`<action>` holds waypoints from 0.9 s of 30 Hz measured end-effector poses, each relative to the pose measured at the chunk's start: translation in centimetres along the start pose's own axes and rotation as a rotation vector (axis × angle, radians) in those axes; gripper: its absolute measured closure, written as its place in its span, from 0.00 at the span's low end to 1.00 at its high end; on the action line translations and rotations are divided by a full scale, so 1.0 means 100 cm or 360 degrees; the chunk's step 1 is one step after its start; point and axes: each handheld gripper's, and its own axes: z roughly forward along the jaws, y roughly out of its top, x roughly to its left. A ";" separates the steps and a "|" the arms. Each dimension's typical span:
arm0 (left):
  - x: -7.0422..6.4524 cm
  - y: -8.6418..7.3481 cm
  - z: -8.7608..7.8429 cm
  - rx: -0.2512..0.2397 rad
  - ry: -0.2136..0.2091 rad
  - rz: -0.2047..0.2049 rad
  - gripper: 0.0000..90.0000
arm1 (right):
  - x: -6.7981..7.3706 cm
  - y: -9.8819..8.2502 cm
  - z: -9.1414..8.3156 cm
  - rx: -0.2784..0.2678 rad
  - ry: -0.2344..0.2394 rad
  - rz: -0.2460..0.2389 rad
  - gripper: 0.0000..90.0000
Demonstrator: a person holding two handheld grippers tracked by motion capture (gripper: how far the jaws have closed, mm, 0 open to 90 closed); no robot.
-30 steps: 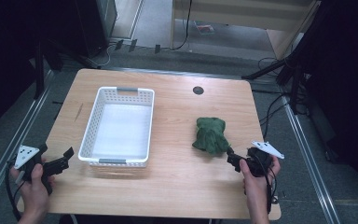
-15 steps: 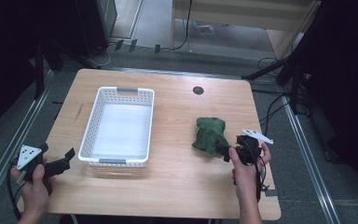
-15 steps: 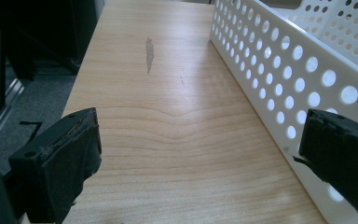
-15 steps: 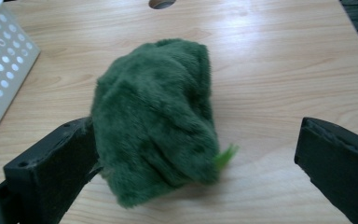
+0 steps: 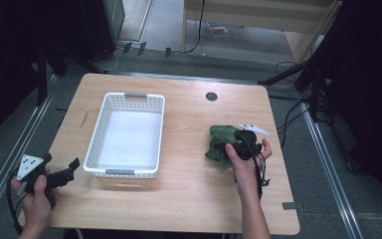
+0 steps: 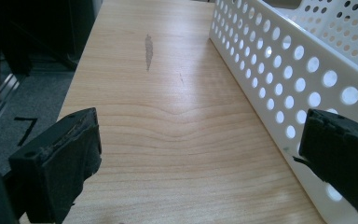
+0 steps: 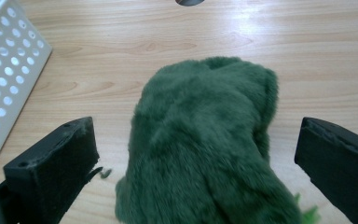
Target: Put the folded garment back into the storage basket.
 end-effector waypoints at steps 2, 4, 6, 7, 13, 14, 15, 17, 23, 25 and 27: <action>0.000 0.000 0.000 -0.0001 0.0000 -0.0001 0.00 | 0.002 0.002 0.003 0.0006 -0.0005 0.0005 0.00; 0.000 0.000 0.000 -0.0001 -0.0002 -0.0001 0.00 | 0.004 0.005 0.007 0.0023 -0.0014 0.0001 0.00; 0.000 0.000 0.000 -0.0001 -0.0002 -0.0001 0.00 | 0.005 0.008 0.016 0.0054 -0.0032 0.0007 0.00; 0.000 0.000 0.000 -0.0002 -0.0003 -0.0001 0.00 | 0.005 0.008 0.016 0.0054 -0.0032 0.0007 0.00; 0.000 0.000 0.000 -0.0003 -0.0007 -0.0002 0.00 | -0.002 0.007 0.036 0.0142 -0.0073 0.0032 0.00; 0.000 0.000 0.000 -0.0001 -0.0005 -0.0003 0.00 | -0.002 0.006 0.038 0.0160 -0.0078 0.0044 0.00; 0.000 0.000 0.000 0.0000 -0.0004 -0.0001 0.00 | -0.002 0.006 0.041 0.0173 -0.0076 0.0041 0.00; 0.000 0.000 0.000 0.0001 -0.0004 0.0000 0.00 | -0.003 0.005 0.043 0.0183 -0.0077 0.0035 0.00; 0.000 0.000 0.000 0.0002 -0.0004 0.0001 0.00 | -0.005 -0.001 0.053 0.0234 -0.0092 0.0057 0.00; 0.000 0.000 0.001 0.0003 -0.0006 0.0001 0.00 | -0.006 -0.004 0.057 0.0249 -0.0080 0.0058 0.00; 0.000 0.000 0.001 0.0005 -0.0007 0.0001 0.00 | -0.007 -0.005 0.059 0.0251 -0.0073 0.0055 0.00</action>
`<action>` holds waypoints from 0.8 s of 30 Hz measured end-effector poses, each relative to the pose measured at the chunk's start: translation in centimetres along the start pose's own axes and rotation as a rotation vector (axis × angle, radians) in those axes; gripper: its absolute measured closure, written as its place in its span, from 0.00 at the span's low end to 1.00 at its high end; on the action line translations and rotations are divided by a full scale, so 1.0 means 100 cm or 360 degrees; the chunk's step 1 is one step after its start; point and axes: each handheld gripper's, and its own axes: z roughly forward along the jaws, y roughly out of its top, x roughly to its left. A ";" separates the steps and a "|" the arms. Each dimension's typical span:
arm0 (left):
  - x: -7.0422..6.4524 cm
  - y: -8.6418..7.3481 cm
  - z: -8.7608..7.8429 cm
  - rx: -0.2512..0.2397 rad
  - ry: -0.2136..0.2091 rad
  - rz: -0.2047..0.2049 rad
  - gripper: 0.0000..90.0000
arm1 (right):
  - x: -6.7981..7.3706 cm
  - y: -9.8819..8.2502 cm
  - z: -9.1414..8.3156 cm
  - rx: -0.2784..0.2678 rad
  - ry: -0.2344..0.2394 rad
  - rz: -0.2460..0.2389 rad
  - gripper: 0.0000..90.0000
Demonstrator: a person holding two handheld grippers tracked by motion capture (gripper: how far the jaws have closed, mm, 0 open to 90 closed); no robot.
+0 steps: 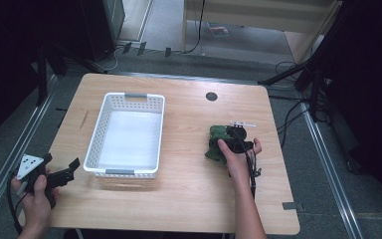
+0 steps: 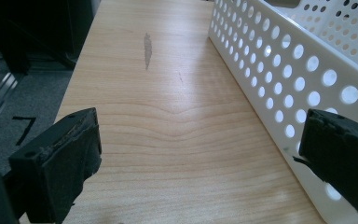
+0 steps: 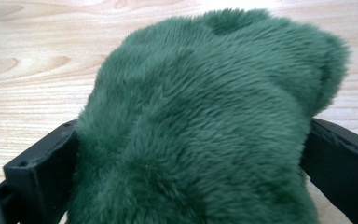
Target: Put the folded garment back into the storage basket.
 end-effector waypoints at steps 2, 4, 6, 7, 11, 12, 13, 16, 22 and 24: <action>0.000 0.000 0.000 0.0002 0.0000 0.0000 0.00 | 0.001 -0.001 0.001 0.0013 0.0000 0.0006 0.00; 0.000 0.000 0.000 0.0011 -0.0006 -0.0003 0.00 | 0.001 -0.003 0.006 0.0039 -0.0004 0.0008 0.00; 0.000 0.000 0.000 0.0012 -0.0004 0.0002 0.00 | 0.000 -0.004 0.007 0.0045 -0.0006 0.0003 0.00; 0.000 0.000 0.000 0.0012 -0.0004 0.0004 0.00 | 0.000 -0.004 0.008 0.0050 -0.0010 0.0006 0.00; 0.000 0.000 0.000 0.0013 -0.0003 0.0004 0.00 | 0.001 -0.006 0.011 0.0043 -0.0030 -0.0006 0.00; 0.000 0.000 0.000 0.0012 -0.0004 0.0003 0.00 | 0.002 -0.007 0.011 0.0042 -0.0028 0.0006 0.00; 0.000 0.000 0.000 0.0014 -0.0004 0.0004 0.00 | 0.001 -0.008 0.012 0.0035 -0.0025 -0.0001 0.00; 0.000 0.000 0.000 0.0015 -0.0003 0.0004 0.00 | 0.001 -0.011 0.015 0.0010 -0.0040 -0.0008 0.03; -0.001 0.000 0.000 0.0015 -0.0003 0.0006 0.00 | 0.002 -0.013 0.016 -0.0036 -0.0068 -0.0002 0.12; -0.001 0.000 0.000 0.0015 -0.0002 0.0007 0.00 | 0.002 -0.011 0.011 -0.0072 -0.0072 0.0033 0.18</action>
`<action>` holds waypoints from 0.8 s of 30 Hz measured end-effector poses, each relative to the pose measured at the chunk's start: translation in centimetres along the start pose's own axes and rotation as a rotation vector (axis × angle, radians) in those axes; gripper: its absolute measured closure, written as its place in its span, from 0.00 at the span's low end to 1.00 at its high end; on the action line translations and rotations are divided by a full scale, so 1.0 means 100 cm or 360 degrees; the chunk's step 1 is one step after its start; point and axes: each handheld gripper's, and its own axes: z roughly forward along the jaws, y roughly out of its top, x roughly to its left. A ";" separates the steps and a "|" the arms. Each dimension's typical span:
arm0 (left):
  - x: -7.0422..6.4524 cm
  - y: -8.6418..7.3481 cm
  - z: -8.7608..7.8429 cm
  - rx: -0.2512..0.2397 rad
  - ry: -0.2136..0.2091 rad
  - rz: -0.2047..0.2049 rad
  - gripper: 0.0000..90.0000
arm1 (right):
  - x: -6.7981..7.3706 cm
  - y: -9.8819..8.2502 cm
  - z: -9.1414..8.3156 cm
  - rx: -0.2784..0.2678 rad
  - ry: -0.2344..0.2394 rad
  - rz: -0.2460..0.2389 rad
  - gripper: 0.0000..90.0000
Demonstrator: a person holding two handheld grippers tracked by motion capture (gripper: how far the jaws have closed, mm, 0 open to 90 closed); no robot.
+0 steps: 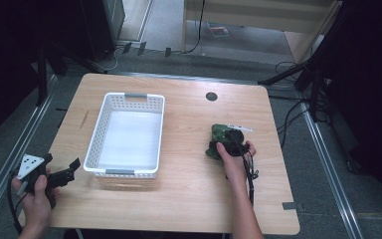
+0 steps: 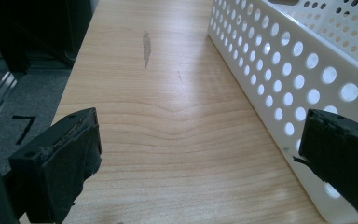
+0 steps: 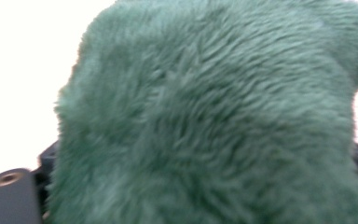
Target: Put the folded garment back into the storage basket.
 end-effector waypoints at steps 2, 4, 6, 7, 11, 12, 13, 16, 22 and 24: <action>0.000 0.000 0.000 -0.0001 0.0000 0.0000 0.00 | 0.000 0.001 -0.002 -0.0011 -0.0001 0.0012 0.20; 0.000 0.000 0.000 0.0000 0.0002 0.0001 0.00 | 0.001 0.003 -0.007 -0.0057 -0.0001 0.0046 0.23; 0.000 0.000 0.000 0.0002 0.0001 0.0005 0.00 | 0.002 0.005 -0.012 -0.0084 0.0000 0.0049 0.24; 0.000 0.000 0.000 0.0001 0.0001 0.0005 0.00 | 0.003 0.006 -0.014 -0.0095 -0.0003 0.0057 0.24; 0.000 0.000 0.000 0.0002 0.0001 0.0005 0.00 | 0.011 0.012 -0.025 -0.0152 0.0018 0.0033 0.25; 0.000 0.000 0.000 0.0002 0.0001 0.0005 0.00 | 0.013 0.013 -0.027 -0.0165 0.0020 0.0030 0.25; -0.001 0.000 0.000 0.0000 0.0000 0.0005 0.00 | 0.016 0.014 -0.030 -0.0182 0.0024 0.0026 0.25; -0.001 0.000 0.000 0.0001 0.0001 0.0005 0.00 | 0.021 0.017 -0.035 -0.0200 0.0037 0.0012 0.25; 0.000 0.000 0.000 0.0002 0.0000 0.0004 0.00 | 0.043 0.024 -0.047 -0.0236 0.0073 -0.0029 0.25; 0.000 0.000 0.000 -0.0001 0.0000 0.0002 0.00 | 0.052 0.026 -0.050 -0.0240 0.0088 -0.0048 0.25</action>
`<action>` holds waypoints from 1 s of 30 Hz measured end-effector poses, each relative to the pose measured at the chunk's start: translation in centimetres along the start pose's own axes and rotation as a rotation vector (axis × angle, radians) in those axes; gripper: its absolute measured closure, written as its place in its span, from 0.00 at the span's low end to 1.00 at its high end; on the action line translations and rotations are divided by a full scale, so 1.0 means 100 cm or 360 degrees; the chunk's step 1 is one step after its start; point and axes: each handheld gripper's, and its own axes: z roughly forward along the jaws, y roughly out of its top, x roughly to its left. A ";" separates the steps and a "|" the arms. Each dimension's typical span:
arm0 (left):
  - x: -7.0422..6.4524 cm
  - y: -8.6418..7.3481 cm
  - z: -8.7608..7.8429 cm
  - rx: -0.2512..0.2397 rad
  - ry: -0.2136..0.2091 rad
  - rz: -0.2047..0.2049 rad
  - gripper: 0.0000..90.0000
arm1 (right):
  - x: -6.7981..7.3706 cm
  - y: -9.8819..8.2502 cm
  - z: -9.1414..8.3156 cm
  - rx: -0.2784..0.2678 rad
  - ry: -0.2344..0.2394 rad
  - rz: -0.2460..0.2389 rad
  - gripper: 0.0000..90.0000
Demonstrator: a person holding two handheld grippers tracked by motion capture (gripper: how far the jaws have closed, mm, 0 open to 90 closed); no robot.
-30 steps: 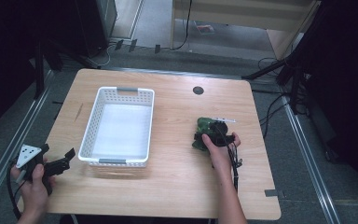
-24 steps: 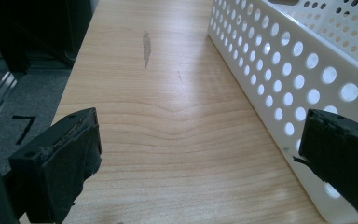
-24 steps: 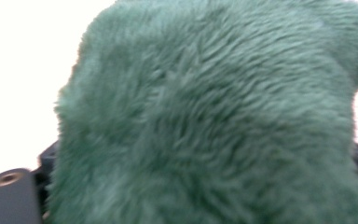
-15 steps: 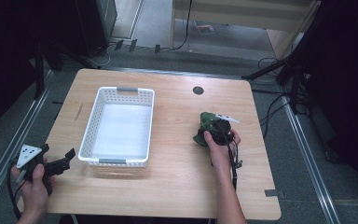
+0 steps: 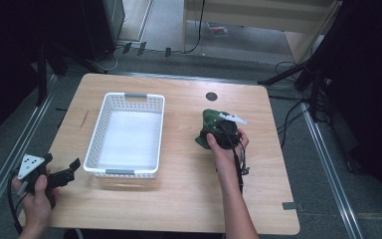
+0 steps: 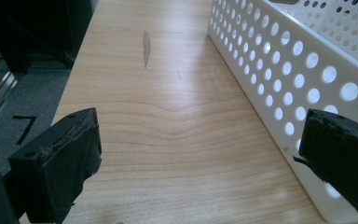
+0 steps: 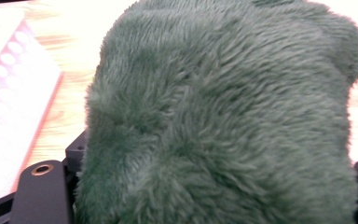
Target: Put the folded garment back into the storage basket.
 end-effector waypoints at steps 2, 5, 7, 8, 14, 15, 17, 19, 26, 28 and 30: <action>0.000 0.000 0.000 0.0000 -0.0002 -0.0001 0.00 | 0.010 0.003 0.000 0.0010 0.0003 -0.0010 0.25; 0.000 0.000 0.000 -0.0001 -0.0004 -0.0003 0.00 | 0.020 0.006 -0.001 0.0016 0.0017 -0.0008 0.25; 0.000 0.000 0.000 0.0000 -0.0005 -0.0003 0.00 | 0.023 0.007 -0.001 0.0011 0.0021 -0.0014 0.25; 0.000 0.000 0.000 0.0000 -0.0006 -0.0002 0.00 | 0.027 0.008 -0.002 0.0015 0.0027 -0.0007 0.25; 0.000 0.000 0.000 0.0006 -0.0008 0.0001 0.00 | 0.047 0.013 -0.003 0.0006 0.0062 -0.0033 0.25; 0.000 0.000 0.000 0.0005 -0.0008 -0.0001 0.00 | 0.052 0.014 -0.004 0.0001 0.0073 -0.0038 0.25; 0.000 0.000 0.000 0.0006 -0.0009 -0.0001 0.00 | 0.055 0.015 -0.004 0.0001 0.0077 -0.0046 0.25; 0.000 0.000 0.000 0.0005 -0.0010 -0.0002 0.00 | 0.060 0.016 -0.005 0.0001 0.0084 -0.0052 0.25; 0.001 0.000 0.000 0.0005 -0.0016 -0.0001 0.00 | 0.076 0.020 -0.006 0.0015 0.0109 -0.0081 0.25; 0.001 0.000 0.000 0.0005 -0.0016 -0.0001 0.00 | 0.080 0.022 -0.007 0.0015 0.0116 -0.0087 0.25; 0.001 0.000 0.000 0.0005 -0.0017 -0.0001 0.00 | 0.084 0.023 -0.008 0.0011 0.0118 -0.0095 0.25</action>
